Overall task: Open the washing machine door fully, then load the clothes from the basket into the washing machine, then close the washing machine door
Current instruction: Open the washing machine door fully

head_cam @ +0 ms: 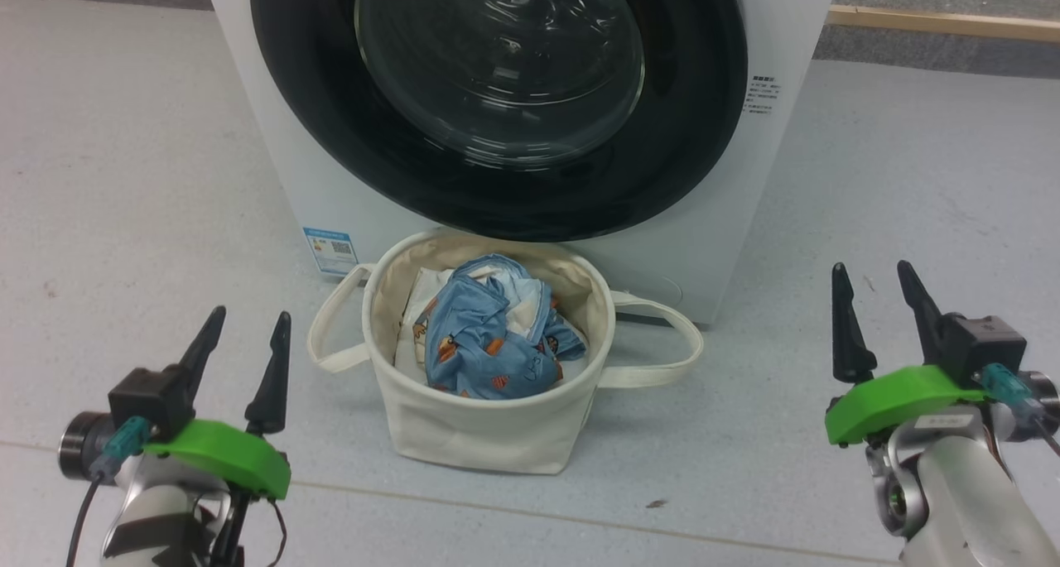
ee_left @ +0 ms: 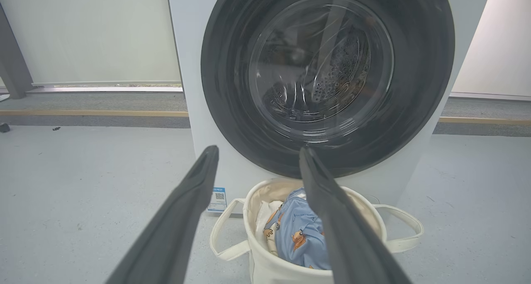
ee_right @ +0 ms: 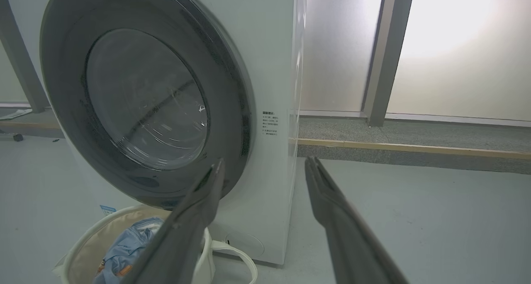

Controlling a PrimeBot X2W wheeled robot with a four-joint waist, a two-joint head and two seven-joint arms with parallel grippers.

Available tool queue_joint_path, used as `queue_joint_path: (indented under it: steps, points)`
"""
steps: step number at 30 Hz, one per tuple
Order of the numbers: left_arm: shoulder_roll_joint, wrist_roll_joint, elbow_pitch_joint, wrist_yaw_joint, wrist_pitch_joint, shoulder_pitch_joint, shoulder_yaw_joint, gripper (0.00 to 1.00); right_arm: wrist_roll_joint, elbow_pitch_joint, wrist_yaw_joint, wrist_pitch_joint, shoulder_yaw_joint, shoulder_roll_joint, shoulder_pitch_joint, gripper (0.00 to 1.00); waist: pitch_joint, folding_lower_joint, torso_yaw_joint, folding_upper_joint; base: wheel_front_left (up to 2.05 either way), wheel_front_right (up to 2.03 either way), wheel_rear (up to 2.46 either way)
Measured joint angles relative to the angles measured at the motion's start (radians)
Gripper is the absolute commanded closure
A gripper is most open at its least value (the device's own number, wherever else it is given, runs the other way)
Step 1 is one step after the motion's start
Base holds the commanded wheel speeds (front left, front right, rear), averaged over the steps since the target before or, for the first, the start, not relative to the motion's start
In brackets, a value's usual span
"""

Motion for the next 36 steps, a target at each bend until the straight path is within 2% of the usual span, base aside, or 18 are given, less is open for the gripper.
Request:
queue_joint_path:
  steps: [4, 15, 18, 25, 36]
  points:
    - [0.000, 0.000, -0.003, 0.000, 0.000, 0.000, 0.001, 0.00, 0.016, 0.001, 0.000, 0.000, -0.029, 0.023, 0.000, 0.00, 0.005, 0.0000, 0.000, 0.0000, 0.01, 0.01, -0.02]
    - [-0.001, -0.008, -0.007, -0.004, 0.000, 0.001, 0.008, 0.00, 0.016, 0.001, 0.000, 0.000, -0.084, 0.038, 0.000, 0.00, 0.015, 0.0000, -0.004, 0.0000, 0.00, 0.00, 0.00]
    - [-0.004, -0.011, -0.016, 0.003, 0.000, 0.001, 0.031, 0.00, 0.024, 0.002, 0.000, 0.000, -0.128, 0.056, -0.001, 0.00, 0.027, 0.0000, -0.004, 0.0000, 0.00, 0.00, 0.00]
    - [-0.024, -0.045, -0.041, 0.003, 0.000, 0.000, 0.065, 0.00, 0.069, 0.012, 0.000, 0.000, -0.165, 0.070, -0.031, 0.00, 0.075, 0.0001, 0.002, 0.0000, 0.00, 0.00, 0.00]
    - [-0.033, -0.061, -0.133, -0.007, 0.000, -0.045, 0.052, 0.00, 0.080, -0.027, 0.000, 0.000, -0.220, 0.069, -0.150, 0.00, 0.208, 0.0003, 0.026, 0.0000, 0.00, 0.00, 0.00]
